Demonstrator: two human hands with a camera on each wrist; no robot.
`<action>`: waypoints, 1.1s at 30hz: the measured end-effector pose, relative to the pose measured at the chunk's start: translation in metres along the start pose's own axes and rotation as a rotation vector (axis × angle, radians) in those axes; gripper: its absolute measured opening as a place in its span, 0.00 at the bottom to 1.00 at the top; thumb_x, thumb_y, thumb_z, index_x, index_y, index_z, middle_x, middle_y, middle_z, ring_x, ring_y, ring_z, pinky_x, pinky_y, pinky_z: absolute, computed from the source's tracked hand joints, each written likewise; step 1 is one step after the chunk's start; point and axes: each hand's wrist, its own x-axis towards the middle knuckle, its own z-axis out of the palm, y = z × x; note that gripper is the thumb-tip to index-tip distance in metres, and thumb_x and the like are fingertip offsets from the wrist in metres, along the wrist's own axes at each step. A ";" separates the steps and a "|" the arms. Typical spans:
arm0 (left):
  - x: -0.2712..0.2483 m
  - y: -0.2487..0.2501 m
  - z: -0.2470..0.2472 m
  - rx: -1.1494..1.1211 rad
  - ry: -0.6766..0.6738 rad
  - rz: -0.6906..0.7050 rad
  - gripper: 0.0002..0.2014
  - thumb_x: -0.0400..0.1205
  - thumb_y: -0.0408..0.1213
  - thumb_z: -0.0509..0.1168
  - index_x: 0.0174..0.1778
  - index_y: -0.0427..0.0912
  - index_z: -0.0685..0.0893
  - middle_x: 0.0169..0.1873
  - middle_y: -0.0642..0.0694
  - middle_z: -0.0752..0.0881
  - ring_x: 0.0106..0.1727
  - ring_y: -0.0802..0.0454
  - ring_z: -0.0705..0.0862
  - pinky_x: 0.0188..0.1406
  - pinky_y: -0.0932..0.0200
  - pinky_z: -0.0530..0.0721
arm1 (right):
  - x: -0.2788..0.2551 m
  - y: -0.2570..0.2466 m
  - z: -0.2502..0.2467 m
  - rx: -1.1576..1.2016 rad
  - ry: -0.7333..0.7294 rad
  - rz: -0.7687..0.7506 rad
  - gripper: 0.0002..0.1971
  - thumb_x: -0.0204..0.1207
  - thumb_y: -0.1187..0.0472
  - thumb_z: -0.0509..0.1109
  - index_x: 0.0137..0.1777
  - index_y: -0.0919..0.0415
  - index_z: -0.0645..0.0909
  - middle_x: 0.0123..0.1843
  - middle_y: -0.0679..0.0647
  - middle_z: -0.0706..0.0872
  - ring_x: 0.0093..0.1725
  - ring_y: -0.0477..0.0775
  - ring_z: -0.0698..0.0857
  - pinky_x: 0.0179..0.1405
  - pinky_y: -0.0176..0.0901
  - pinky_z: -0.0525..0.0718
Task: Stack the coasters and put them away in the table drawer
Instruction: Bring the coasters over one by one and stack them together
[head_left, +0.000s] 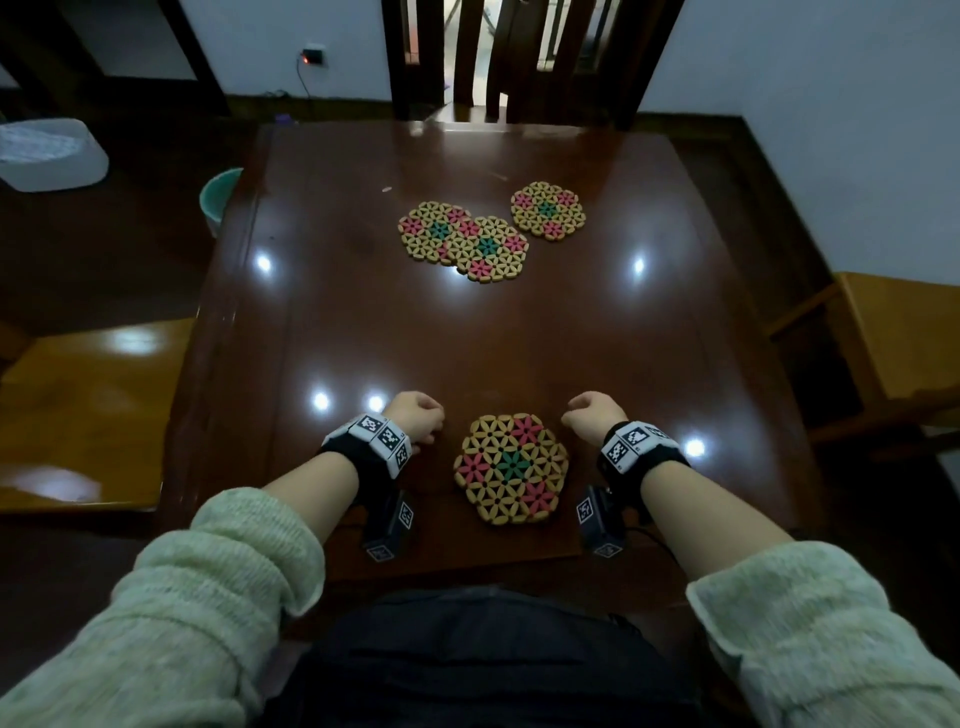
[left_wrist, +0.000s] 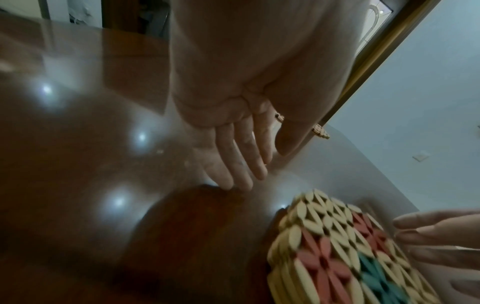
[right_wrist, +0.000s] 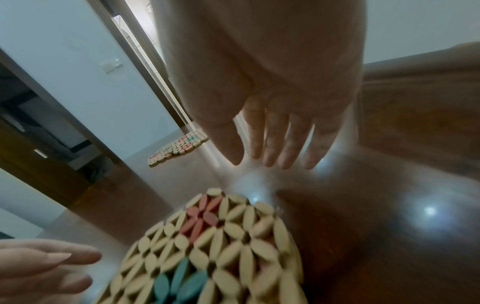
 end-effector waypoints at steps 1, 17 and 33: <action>0.007 0.006 -0.004 0.003 0.011 0.022 0.12 0.83 0.36 0.61 0.60 0.46 0.83 0.48 0.48 0.87 0.48 0.50 0.85 0.44 0.56 0.84 | 0.005 -0.006 -0.004 0.007 0.000 -0.016 0.21 0.78 0.60 0.68 0.72 0.58 0.77 0.71 0.57 0.81 0.69 0.59 0.80 0.67 0.49 0.80; 0.133 0.129 -0.011 0.619 0.066 0.289 0.30 0.83 0.46 0.58 0.82 0.47 0.62 0.81 0.46 0.64 0.81 0.43 0.62 0.79 0.45 0.66 | 0.119 -0.096 -0.040 0.263 -0.068 -0.140 0.25 0.80 0.63 0.65 0.78 0.60 0.70 0.76 0.57 0.77 0.75 0.56 0.76 0.75 0.49 0.74; 0.165 0.145 0.006 0.727 0.119 0.448 0.26 0.83 0.45 0.57 0.79 0.55 0.68 0.71 0.50 0.74 0.72 0.45 0.67 0.71 0.49 0.67 | 0.166 -0.112 -0.027 0.682 -0.060 -0.076 0.28 0.82 0.65 0.64 0.81 0.63 0.62 0.76 0.58 0.77 0.74 0.55 0.76 0.68 0.41 0.74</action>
